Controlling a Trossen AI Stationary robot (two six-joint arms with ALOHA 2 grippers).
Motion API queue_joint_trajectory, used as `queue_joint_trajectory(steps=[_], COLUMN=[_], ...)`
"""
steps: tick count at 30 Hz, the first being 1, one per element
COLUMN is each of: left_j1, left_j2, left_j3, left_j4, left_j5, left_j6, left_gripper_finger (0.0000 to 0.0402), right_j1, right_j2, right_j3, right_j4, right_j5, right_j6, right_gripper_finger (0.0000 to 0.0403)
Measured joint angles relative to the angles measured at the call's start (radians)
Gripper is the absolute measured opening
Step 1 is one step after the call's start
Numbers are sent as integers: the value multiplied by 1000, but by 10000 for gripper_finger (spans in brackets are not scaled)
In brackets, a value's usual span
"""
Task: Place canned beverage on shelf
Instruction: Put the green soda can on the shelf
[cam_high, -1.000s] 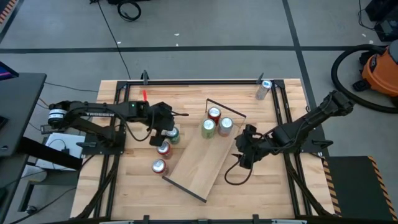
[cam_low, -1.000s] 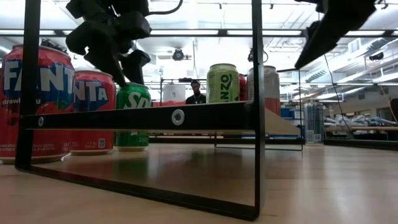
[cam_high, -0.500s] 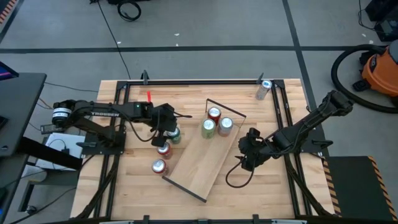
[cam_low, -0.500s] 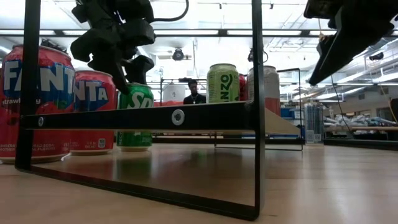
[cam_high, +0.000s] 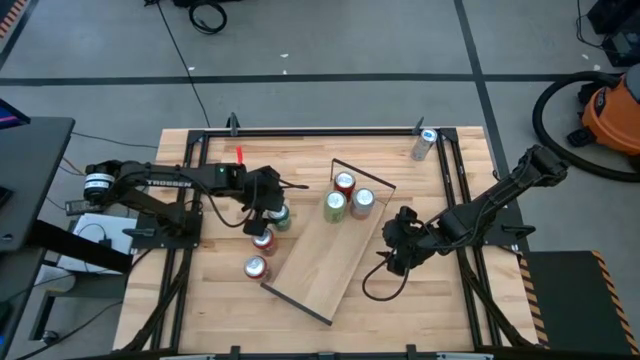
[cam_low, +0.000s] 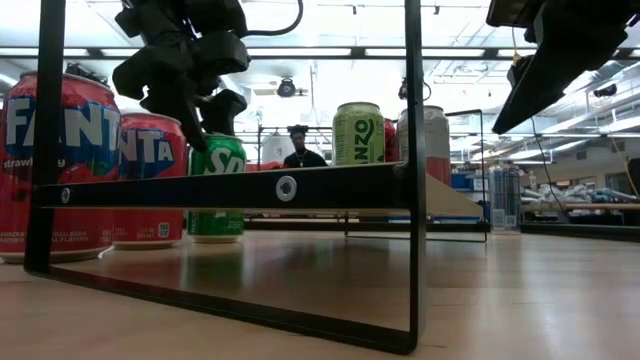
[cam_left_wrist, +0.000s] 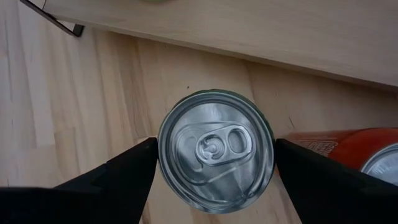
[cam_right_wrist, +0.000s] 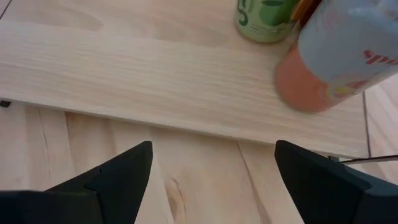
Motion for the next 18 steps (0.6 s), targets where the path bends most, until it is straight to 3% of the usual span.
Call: queue_joint_trajectory(steps=[18], left_j1=[1], left_j2=[-1], left_j3=[-3], left_j4=[14], left_j5=[7], left_j6=[5], left_gripper_finger=[328], right_j1=[-1], right_j2=[0], right_j3=[0], right_j4=[107], right_j5=[123], right_j6=[-138], right_gripper_finger=[349])
